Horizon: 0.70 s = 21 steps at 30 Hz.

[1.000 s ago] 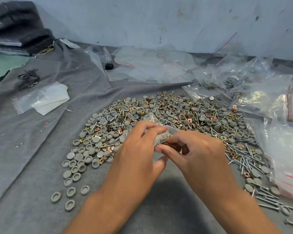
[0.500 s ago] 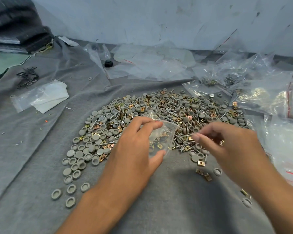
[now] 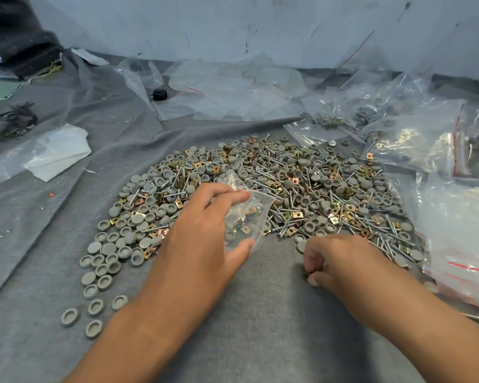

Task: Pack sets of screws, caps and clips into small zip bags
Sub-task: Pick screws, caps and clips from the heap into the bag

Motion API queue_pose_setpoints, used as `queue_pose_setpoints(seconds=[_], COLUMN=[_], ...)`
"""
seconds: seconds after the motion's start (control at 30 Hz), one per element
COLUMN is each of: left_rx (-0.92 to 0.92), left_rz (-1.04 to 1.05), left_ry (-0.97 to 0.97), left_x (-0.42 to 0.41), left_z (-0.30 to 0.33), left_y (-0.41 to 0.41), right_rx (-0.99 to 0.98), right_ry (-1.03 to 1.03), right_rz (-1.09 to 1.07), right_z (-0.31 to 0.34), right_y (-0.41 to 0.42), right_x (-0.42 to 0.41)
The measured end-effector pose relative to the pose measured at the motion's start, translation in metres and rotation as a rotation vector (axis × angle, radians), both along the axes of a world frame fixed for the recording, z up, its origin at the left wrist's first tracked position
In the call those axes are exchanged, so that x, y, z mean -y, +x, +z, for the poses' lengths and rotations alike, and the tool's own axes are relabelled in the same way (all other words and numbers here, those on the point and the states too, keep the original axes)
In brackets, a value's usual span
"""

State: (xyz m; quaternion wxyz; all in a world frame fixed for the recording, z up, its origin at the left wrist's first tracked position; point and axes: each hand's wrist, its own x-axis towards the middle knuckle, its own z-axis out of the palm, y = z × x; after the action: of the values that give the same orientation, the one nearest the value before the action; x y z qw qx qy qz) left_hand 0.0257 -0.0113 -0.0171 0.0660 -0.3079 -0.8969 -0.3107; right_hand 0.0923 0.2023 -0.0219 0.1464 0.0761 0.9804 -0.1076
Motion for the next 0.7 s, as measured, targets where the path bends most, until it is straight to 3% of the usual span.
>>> queue_pose_setpoints(seconds=[0.1, 0.2, 0.4, 0.57, 0.7], left_rx=[-0.008, -0.006, -0.009, -0.018, -0.008], left_rz=[0.004, 0.004, -0.003, -0.008, 0.001], left_ry=[-0.011, -0.001, 0.026, 0.047, 0.051], left_x=[-0.001, -0.001, -0.002, -0.005, -0.006], left_z=[0.000, -0.001, -0.004, -0.004, -0.004], left_y=[0.000, 0.000, 0.001, 0.001, 0.001], right_rx=[-0.047, -0.213, -0.631, -0.816, -0.938], right_ry=[-0.098, -0.247, -0.829, -0.787, -0.600], right_rz=[-0.004, -0.043, 0.003, 0.042, 0.042], right_z=[0.002, 0.005, 0.021, 0.012, 0.005], right_y=[0.003, 0.007, -0.001, -0.013, -0.019], right_x=[-0.002, -0.002, 0.023, 0.042, 0.047])
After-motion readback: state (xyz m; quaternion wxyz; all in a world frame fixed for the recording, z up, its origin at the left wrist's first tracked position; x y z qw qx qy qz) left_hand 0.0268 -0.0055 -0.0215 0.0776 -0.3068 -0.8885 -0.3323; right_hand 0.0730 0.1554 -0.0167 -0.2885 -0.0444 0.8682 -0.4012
